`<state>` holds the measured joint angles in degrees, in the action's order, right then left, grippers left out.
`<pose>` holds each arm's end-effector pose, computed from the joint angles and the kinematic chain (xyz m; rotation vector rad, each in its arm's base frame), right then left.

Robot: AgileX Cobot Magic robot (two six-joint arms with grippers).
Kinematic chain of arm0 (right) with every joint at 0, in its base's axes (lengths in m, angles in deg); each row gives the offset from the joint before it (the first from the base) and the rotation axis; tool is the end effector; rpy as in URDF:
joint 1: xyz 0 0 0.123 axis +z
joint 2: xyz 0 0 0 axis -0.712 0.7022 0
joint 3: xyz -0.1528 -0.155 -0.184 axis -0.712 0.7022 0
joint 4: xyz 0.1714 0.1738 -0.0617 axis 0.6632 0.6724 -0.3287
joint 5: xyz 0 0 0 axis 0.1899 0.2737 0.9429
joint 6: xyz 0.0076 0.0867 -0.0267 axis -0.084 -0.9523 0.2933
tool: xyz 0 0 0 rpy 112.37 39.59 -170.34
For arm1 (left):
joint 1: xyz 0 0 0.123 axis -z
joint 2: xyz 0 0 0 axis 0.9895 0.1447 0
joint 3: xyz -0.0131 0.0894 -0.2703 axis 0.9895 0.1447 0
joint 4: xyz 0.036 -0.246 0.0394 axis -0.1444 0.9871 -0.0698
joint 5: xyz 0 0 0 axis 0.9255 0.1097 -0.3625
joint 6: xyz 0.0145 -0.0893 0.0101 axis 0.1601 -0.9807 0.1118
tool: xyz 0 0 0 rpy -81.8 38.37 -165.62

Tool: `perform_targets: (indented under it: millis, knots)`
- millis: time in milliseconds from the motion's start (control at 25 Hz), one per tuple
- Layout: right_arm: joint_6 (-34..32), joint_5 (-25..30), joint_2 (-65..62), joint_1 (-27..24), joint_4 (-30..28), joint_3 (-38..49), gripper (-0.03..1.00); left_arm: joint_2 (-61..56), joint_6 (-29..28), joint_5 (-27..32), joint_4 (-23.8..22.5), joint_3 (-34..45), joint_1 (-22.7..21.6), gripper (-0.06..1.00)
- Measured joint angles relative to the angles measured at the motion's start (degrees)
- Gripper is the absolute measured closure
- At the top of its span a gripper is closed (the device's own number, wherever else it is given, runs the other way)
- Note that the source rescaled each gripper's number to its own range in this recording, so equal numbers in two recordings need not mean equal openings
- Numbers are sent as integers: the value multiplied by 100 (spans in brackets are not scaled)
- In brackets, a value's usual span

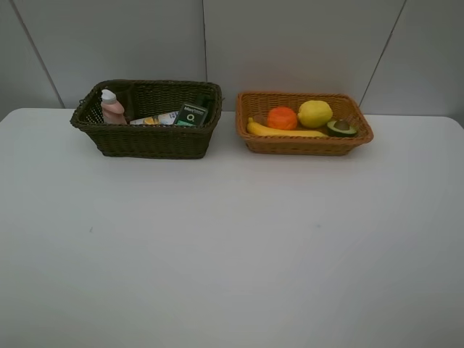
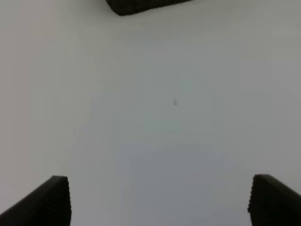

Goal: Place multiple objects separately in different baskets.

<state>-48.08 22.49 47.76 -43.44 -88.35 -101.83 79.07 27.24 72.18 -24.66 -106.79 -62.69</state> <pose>-0.0069 -0.0025 0.2831 -0.0895 2.0086 -0.0476 -0.0069 0.0076 0.2552 0.3092 2.2118 -0.1345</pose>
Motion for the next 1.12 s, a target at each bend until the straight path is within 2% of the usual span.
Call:
perform_targets:
  millis: [120,240,480,560,800,1120]
  knots:
    - [0,0,0,0,0,0,-2,-6,0,0,0,0,-247,-5]
    - [0,0,0,0,0,0,-2,-6,-6,0,40,0,-673,-5]
    - [0,0,0,0,0,0,-2,-6,-65,0,297,0,-1829,-5]
    - [0,0,0,0,0,0,-2,-6,-58,-36,335,13,-2082,-5]
    - [0,0,0,0,0,0,-2,-6,-16,-652,335,241,-2175,-5]
    - [0,0,0,0,0,0,-2,-6,39,-766,390,302,-2175,-5]
